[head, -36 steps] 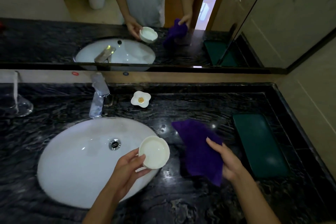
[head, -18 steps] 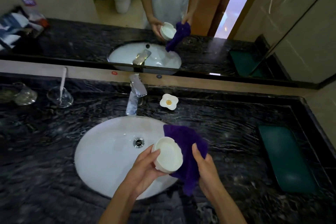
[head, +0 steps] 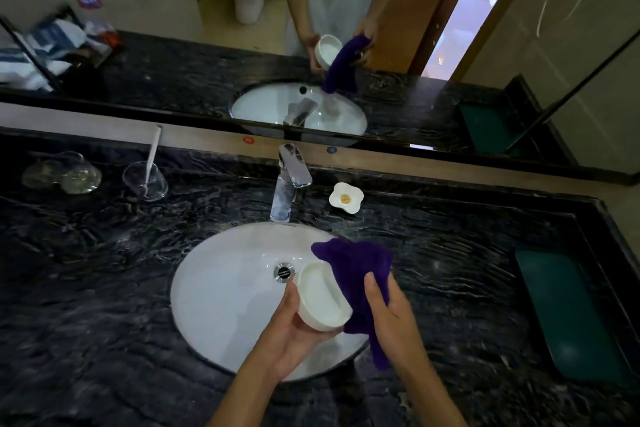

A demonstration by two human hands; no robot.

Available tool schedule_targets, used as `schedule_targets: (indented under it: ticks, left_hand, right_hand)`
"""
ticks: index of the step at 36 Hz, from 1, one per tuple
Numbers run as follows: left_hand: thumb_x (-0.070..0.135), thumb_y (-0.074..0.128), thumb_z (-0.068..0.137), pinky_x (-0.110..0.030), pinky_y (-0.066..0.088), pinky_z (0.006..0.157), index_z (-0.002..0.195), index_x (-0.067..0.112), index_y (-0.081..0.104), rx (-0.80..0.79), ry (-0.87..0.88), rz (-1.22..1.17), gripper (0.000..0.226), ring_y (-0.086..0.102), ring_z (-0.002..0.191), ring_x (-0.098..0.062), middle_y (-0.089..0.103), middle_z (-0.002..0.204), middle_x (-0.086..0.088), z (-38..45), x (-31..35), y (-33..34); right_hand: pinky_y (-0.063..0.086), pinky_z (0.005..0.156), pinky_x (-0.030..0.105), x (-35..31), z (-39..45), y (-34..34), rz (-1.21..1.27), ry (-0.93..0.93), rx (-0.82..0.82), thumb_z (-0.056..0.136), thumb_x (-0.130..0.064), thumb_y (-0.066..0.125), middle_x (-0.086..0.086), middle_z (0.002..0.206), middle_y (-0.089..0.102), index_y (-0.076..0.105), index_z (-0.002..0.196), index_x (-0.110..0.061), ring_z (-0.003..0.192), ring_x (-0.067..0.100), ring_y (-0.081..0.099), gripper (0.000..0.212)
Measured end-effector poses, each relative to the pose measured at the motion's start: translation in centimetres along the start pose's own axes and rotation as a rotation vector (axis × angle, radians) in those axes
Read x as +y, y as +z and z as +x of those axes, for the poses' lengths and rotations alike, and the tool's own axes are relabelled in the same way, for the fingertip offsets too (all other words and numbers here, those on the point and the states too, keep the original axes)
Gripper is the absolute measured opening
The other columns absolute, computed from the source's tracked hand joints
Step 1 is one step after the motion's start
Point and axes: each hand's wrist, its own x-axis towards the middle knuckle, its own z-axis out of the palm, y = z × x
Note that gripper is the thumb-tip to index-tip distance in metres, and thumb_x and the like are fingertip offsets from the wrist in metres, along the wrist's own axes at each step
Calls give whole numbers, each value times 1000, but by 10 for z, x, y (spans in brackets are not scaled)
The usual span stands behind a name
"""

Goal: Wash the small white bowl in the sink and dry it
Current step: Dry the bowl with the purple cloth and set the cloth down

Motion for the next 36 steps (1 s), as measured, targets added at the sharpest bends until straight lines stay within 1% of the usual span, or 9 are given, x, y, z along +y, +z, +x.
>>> schedule_targets:
  ticks: [3, 6, 9, 15, 18, 22, 26, 32, 36]
  left_hand:
    - [56, 91, 54, -53, 55, 89, 144, 17, 48, -22, -7, 18, 107, 63, 121, -38, 61, 139, -20, 0, 7, 3]
    - [58, 89, 57, -52, 55, 87, 147, 19, 45, -32, -6, 57, 107, 63, 120, -37, 59, 141, -19, 2, 12, 6]
    - [63, 83, 61, -51, 56, 88, 146, 19, 46, -58, -3, 99, 103, 63, 123, -36, 60, 141, -17, 2, 15, 9]
    - [73, 74, 63, -54, 53, 97, 148, 20, 44, -32, 15, 192, 104, 57, 130, -34, 58, 143, -15, 7, 15, 9]
    - [76, 57, 74, -51, 52, 100, 150, 25, 42, -22, 27, 230, 93, 56, 132, -31, 58, 144, -12, 9, 17, 8]
    - [76, 58, 77, -50, 48, 106, 149, 27, 42, -22, 63, 356, 89, 52, 136, -29, 55, 147, -10, 11, 17, 10]
    - [75, 48, 82, -54, 43, 110, 147, 20, 46, 25, 65, 353, 85, 55, 133, -31, 59, 143, -14, 16, 17, 10]
    - [70, 42, 81, -50, 55, 95, 144, 23, 47, 100, 46, 338, 78, 63, 123, -33, 66, 134, -15, 16, 21, 7]
    - [72, 32, 86, -57, 47, 106, 138, 17, 57, 152, -13, 253, 80, 63, 123, -36, 67, 131, -20, 13, 24, -4]
  right_hand:
    - [61, 75, 43, -3, -1, 2, -199, -123, 17, 98, -54, 53, -1, 91, 76, 70, 105, -32, 83, 17, 72, 29]
    - [51, 61, 28, -7, -1, 6, -356, -260, 24, 98, -55, 51, 1, 75, 67, 67, 87, -24, 67, 15, 63, 37]
    - [51, 66, 26, -9, 5, 8, -437, -313, 72, 97, -46, 54, -5, 79, 66, 68, 90, -21, 72, 11, 64, 30]
    - [54, 72, 40, -4, 13, 13, -423, -247, 43, 99, -49, 53, 0, 81, 66, 70, 88, -22, 76, 14, 64, 33]
    - [55, 71, 53, 1, 15, 15, -307, -141, -7, 94, -63, 48, 10, 82, 71, 70, 93, -21, 76, 31, 67, 48]
    - [50, 62, 43, 8, 18, 24, -328, -50, -47, 94, -71, 40, 4, 72, 68, 69, 88, -25, 65, 22, 63, 54]
    - [48, 74, 30, 12, 16, 38, -420, -52, -55, 97, -62, 39, -3, 82, 62, 60, 77, -16, 77, 10, 60, 54]
    - [44, 70, 19, 10, 17, 42, -325, 16, -173, 98, -52, 49, -4, 83, 57, 63, 74, -14, 71, 5, 57, 47]
    - [48, 71, 41, 8, 21, 31, -263, 20, -261, 86, -69, 55, 17, 84, 57, 59, 78, -1, 71, 17, 57, 68]
